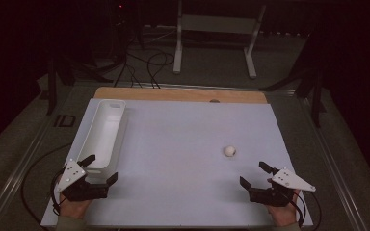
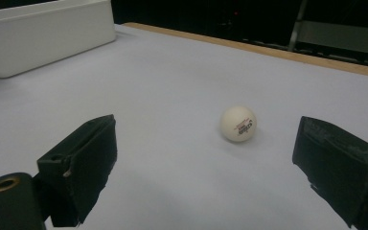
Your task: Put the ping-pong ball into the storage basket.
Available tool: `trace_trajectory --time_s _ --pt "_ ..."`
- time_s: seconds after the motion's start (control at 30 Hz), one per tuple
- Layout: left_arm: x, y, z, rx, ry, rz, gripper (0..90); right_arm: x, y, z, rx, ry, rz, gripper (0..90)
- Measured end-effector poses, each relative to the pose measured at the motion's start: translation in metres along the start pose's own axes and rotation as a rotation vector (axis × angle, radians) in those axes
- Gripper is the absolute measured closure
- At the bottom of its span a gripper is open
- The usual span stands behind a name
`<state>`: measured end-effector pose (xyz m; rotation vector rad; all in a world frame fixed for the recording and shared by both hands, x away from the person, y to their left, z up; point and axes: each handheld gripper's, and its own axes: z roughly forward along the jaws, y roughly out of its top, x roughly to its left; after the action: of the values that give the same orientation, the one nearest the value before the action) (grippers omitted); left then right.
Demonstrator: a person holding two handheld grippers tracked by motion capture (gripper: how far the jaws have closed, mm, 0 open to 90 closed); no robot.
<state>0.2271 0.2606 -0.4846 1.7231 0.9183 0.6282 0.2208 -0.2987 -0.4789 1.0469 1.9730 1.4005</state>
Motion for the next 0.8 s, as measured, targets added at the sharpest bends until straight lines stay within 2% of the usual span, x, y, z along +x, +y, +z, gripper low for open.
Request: trace_trajectory --time_s 0.33,0.8 --pt "-0.001 0.0 -0.001 -0.008 0.014 0.004 0.0 0.0 0.001 -0.001 0.001 -0.002 0.009 7.3" --pt "-0.003 0.0 0.0 0.004 0.011 0.012 0.0 0.0 0.018 -0.001 0.032 -0.002 0.002 7.3"
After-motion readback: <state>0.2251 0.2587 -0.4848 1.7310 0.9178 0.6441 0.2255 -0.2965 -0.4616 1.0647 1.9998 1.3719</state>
